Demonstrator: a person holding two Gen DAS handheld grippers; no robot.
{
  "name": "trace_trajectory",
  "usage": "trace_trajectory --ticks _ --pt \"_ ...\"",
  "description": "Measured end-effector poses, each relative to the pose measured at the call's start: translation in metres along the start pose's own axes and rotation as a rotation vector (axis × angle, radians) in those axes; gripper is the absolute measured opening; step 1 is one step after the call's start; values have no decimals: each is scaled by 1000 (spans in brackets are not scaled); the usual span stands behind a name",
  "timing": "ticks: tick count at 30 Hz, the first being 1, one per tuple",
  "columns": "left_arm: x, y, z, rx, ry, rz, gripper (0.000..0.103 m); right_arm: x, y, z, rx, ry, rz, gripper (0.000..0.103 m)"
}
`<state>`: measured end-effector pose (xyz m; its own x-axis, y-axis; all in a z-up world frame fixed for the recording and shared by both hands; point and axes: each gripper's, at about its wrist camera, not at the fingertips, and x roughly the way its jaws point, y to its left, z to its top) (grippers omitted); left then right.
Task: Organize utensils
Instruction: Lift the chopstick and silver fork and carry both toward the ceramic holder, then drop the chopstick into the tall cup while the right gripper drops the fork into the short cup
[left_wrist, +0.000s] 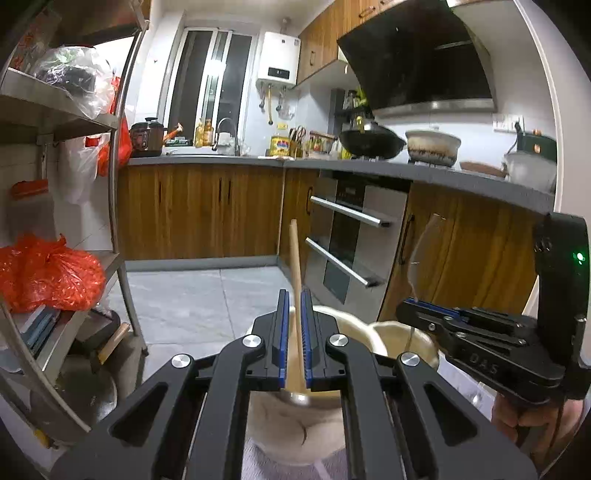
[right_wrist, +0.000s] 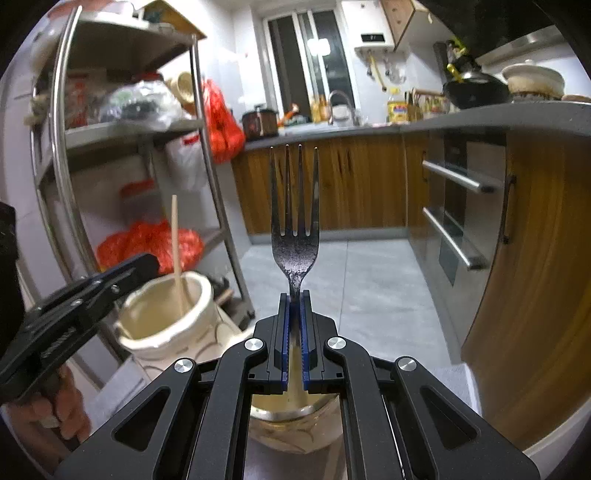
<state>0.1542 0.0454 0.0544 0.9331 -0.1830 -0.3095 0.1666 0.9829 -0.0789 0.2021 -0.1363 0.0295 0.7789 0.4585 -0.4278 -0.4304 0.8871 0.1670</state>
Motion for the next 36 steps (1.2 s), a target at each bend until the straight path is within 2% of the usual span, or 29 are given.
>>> trace_trajectory --ticks 7,8,11,16,22,29,31,33,34,36 --pt "0 -6 -8 46 -9 20 8 11 4 -8 -11 65 3 6" --pt "-2 -6 -9 48 -14 22 14 12 5 -9 -17 68 1 6" --pt "-7 -4 -9 38 -37 38 46 14 8 -11 -34 74 -8 6" --pt "-10 -1 -9 21 -50 37 59 15 12 -12 -65 68 -43 6" --pt "-9 0 -8 19 -48 44 60 13 13 -11 -101 42 -123 6" --pt "-8 1 -11 18 -42 41 61 14 9 -10 -88 44 -115 7" --pt "-9 2 -12 18 -43 43 62 12 9 -9 -88 34 -112 13" --pt "-8 2 -11 17 -42 42 62 10 9 -9 -83 22 -107 22" --pt "-8 2 -11 16 -42 44 63 9 8 -8 -83 19 -106 23" --pt "-9 4 -10 9 -44 50 69 7 8 -8 -76 14 -99 30"
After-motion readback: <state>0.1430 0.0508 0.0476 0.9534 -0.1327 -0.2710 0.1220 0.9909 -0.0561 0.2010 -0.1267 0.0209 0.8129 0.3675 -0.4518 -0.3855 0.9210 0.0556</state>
